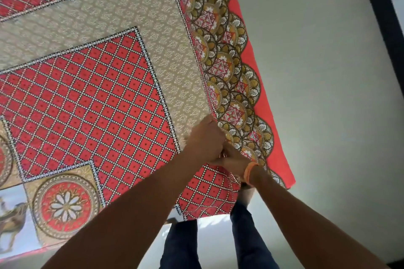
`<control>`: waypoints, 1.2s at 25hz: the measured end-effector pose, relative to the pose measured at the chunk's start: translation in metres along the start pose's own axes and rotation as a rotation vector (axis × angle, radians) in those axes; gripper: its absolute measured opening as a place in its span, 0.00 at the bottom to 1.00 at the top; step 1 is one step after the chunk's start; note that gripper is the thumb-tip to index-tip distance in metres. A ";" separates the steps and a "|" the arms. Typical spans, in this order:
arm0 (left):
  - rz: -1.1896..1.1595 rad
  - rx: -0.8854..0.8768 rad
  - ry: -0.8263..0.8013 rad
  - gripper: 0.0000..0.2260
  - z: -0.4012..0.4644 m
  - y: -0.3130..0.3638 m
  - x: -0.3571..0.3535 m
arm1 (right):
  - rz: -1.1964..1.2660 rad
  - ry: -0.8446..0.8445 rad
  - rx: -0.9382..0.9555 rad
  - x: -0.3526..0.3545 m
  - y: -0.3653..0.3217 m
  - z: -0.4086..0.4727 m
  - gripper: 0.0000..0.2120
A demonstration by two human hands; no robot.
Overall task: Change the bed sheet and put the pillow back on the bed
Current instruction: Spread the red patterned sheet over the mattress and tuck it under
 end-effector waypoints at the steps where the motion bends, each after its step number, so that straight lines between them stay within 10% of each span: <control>1: 0.039 0.028 -0.009 0.18 -0.003 0.008 -0.002 | -0.068 -0.039 -0.035 0.008 0.007 -0.002 0.24; 4: 0.111 -0.072 -0.079 0.20 -0.017 0.063 -0.004 | -0.497 0.035 -0.027 0.045 0.038 -0.021 0.18; 9: 0.099 0.095 -0.248 0.22 -0.033 0.159 -0.020 | -0.919 0.767 0.074 0.126 0.081 -0.102 0.29; 14: 0.164 0.023 -0.235 0.15 -0.066 0.198 -0.044 | -0.631 0.526 -0.056 0.159 0.103 -0.101 0.04; 18: -0.026 0.156 -0.011 0.17 -0.076 0.191 -0.027 | -0.446 0.617 0.098 0.169 0.079 -0.122 0.06; 25: -0.444 0.350 0.275 0.20 -0.093 0.186 -0.009 | -0.975 0.713 0.275 0.164 0.102 -0.193 0.40; 30: -0.674 0.330 0.110 0.27 -0.112 0.215 -0.037 | -1.321 0.245 0.119 0.085 0.160 -0.187 0.44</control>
Point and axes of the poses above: each hand's wrist, its own z-axis towards the middle knuckle, its own x-axis out of the back of the hand, y = z × x, the point moved 8 cm from there along z, towards the middle knuckle, and after that the axes turned 4 degrees about z, right-handed, at the moved point
